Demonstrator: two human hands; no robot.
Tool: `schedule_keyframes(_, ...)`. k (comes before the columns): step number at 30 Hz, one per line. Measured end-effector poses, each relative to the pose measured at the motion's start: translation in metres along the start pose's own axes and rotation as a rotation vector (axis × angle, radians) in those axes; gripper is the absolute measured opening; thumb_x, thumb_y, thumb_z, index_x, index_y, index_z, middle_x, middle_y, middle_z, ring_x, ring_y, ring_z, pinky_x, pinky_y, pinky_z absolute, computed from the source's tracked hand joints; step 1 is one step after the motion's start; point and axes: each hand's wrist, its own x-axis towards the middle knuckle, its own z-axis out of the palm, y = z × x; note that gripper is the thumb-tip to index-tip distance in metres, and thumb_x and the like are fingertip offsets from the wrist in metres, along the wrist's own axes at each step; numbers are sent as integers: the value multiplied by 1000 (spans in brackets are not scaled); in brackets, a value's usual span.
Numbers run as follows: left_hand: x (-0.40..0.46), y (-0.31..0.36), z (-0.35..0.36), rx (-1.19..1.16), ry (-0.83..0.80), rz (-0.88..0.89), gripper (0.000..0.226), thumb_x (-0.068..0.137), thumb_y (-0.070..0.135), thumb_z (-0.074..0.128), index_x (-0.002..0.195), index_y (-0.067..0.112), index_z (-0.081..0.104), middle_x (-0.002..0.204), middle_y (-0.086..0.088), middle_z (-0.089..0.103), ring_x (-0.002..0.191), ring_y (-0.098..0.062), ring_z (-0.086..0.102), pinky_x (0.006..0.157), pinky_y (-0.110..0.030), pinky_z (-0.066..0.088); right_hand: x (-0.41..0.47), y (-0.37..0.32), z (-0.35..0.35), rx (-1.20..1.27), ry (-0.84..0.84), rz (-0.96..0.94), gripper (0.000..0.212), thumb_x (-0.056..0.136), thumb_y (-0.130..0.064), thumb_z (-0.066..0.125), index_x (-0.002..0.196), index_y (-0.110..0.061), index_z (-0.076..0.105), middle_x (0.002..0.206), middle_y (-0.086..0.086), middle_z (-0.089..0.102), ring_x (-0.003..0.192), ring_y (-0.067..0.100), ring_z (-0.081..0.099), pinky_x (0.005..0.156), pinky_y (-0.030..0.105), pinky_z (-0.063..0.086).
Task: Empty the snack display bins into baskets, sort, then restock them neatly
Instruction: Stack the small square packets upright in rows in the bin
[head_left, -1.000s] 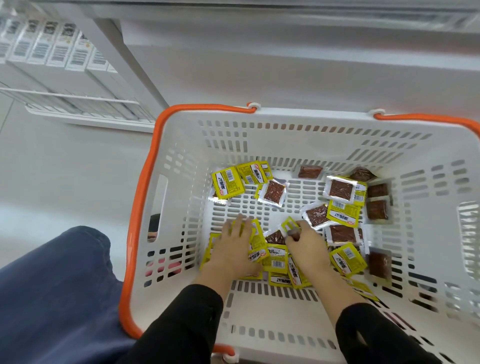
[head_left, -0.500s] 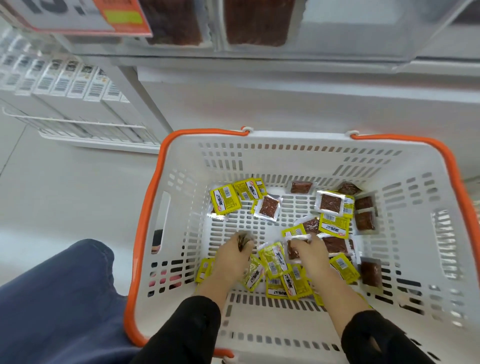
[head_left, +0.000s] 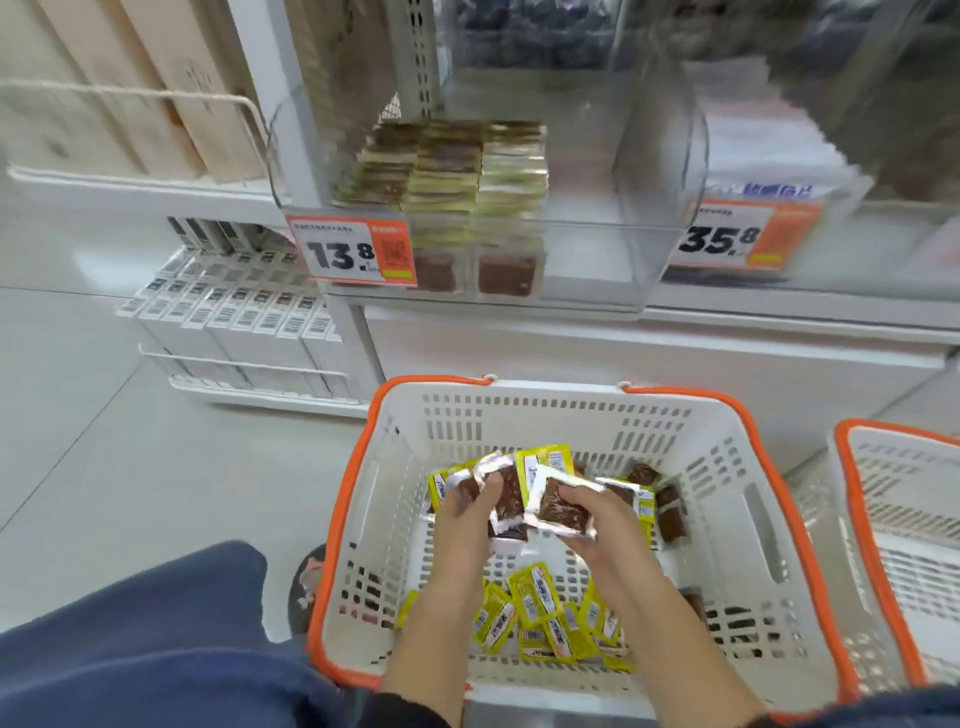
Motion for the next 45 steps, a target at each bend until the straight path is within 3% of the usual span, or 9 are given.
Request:
schedule_keyframes(3,-33,21,4,34,-19,46,42,87,44,68,122,23,61,125,1,64,116,-22,58,97,-50,46,-24,-10,-1,7,-46,-46,10,89,-4,61,88,-11,68,83,3,71,76,13,67,59,24,47)
schedule_keyframes(8,-55,31,0,25,19,82,55,90,47,61,135,17,53,138,1,54,127,-23,50,104,-48,41,-51,-12,-3,0,-82,-108,12,88,-4,63,94,-12,70,90,4,71,83,15,65,67,29,47)
schedule_keyframes(14,-56,35,-6,197,-27,99,31,94,44,57,110,20,67,104,-3,72,95,-21,68,72,-34,52,-61,-13,-6,-562,-40,-764,46,86,-7,69,85,-53,71,95,-29,69,93,5,66,84,34,53)
schedule_keyframes(17,-58,38,-3,209,-91,77,32,98,44,48,105,20,67,99,-3,74,90,-18,70,64,-29,49,-58,2,-6,-924,-19,-1112,42,82,-3,71,102,-40,73,109,-30,61,106,-8,53,88,25,50)
schedule_keyframes(20,-57,41,-6,212,-120,20,41,97,52,46,111,20,69,102,-7,74,96,-24,70,83,-43,56,-51,17,-12,-1000,-18,-1250,49,74,4,71,108,-31,73,115,-17,65,104,2,56,84,27,53)
schedule_keyframes(28,-41,66,-47,336,-192,-103,36,98,37,49,107,11,72,100,-12,74,97,-27,69,79,-31,51,-57,11,-4,-888,-186,-1199,21,81,-20,63,93,-35,73,109,-40,60,112,-16,51,99,10,37)
schedule_keyframes(34,-53,69,-48,506,-389,-173,37,92,52,56,104,22,73,103,-4,74,97,-23,69,90,-34,51,-53,11,-8,-950,-227,-1085,37,80,-4,63,91,-39,66,121,-39,55,115,-11,50,96,10,37)
schedule_keyframes(38,-49,66,-47,528,-506,-92,44,83,49,71,114,17,69,108,-7,73,103,-24,69,95,-41,53,-56,11,-7,-943,-206,-1059,47,84,-2,64,101,-45,70,116,-37,58,112,-14,52,90,9,42)
schedule_keyframes(45,-52,54,-21,540,-297,224,22,93,39,61,109,25,68,101,6,74,93,-10,70,86,-32,55,-67,6,2,-649,109,-854,34,93,-19,61,122,-36,60,97,-26,67,85,-1,67,74,16,50)
